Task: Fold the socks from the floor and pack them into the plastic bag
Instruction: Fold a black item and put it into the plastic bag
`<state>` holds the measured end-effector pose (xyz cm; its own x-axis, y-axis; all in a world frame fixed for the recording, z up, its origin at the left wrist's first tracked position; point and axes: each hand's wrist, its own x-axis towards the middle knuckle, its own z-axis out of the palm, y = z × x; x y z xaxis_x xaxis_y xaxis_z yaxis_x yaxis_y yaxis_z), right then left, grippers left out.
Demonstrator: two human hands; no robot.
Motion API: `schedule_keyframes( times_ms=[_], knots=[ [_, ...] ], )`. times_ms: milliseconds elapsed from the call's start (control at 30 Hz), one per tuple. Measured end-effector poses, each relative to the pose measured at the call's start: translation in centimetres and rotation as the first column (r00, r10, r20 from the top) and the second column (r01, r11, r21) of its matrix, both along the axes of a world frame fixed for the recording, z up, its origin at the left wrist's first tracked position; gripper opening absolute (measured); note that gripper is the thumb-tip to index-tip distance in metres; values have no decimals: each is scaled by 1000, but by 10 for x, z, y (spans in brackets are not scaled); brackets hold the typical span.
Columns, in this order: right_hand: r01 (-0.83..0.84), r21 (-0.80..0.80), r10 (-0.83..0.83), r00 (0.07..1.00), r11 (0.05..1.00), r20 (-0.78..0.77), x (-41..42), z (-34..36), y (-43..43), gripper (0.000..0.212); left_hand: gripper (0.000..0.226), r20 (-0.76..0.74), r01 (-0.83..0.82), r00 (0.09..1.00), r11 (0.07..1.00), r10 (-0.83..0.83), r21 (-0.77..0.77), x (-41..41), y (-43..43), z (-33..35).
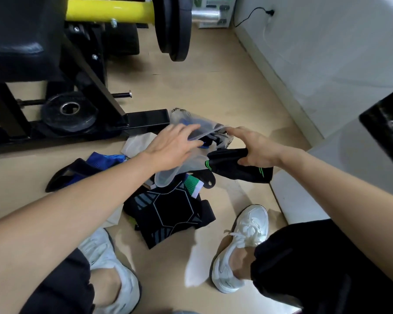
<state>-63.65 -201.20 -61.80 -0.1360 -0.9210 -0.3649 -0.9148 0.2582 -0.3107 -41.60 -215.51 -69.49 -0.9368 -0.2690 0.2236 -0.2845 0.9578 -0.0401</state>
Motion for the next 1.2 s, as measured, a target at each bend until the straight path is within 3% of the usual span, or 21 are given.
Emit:
schedule_keyframes(
  times_ms=[267, 367, 500, 567, 633, 733, 800, 867, 1000, 1100, 1200],
  knots=[
    [55, 87, -50, 997, 995, -65, -5, 1, 22, 100, 53, -128, -28, 990, 968, 62, 251, -14, -8, 14],
    [76, 190, -60, 994, 979, -91, -2, 12, 26, 85, 59, -139, -66, 983, 933, 123, 354, -24, -9, 23],
    [191, 209, -236, 947, 959, 218, -6, 35, 36, 63, 68, -136, -43, 983, 874, 123, 484, -30, -14, 27],
    [257, 110, -280, 897, 960, 344, 0, 39, 41, 55, 68, -157, -28, 978, 836, 135, 548, -31, -15, 29],
    [302, -55, -263, 895, 952, 361, 12, 32, 41, 49, 68, -175, -7, 976, 816, 133, 578, -31, -15, 31],
    [303, -325, -237, 944, 896, 230, 35, 16, 29, 48, 69, -160, -11, 978, 808, 130, 589, -28, -16, 34],
    [228, -402, -217, 973, 887, 72, 43, 3, 21, 49, 68, -160, -14, 978, 805, 135, 593, -25, -16, 36],
    [134, -360, -161, 986, 923, -46, 45, -12, 17, 50, 67, -166, -11, 977, 804, 136, 595, -21, -17, 35],
    [-2, -121, -26, 973, 993, -230, 36, -22, 26, 40, 69, -158, -43, 977, 863, 141, 504, -13, -21, 32],
    [17, -12, -20, 955, 1000, -294, 24, -18, 36, 65, 73, -123, -137, 972, 905, 202, 403, -7, -27, 29],
    [45, -35, -54, 950, 998, -307, 14, -20, 40, 57, 78, -72, -148, 978, 894, 196, 424, -7, -23, 32]
  ],
)
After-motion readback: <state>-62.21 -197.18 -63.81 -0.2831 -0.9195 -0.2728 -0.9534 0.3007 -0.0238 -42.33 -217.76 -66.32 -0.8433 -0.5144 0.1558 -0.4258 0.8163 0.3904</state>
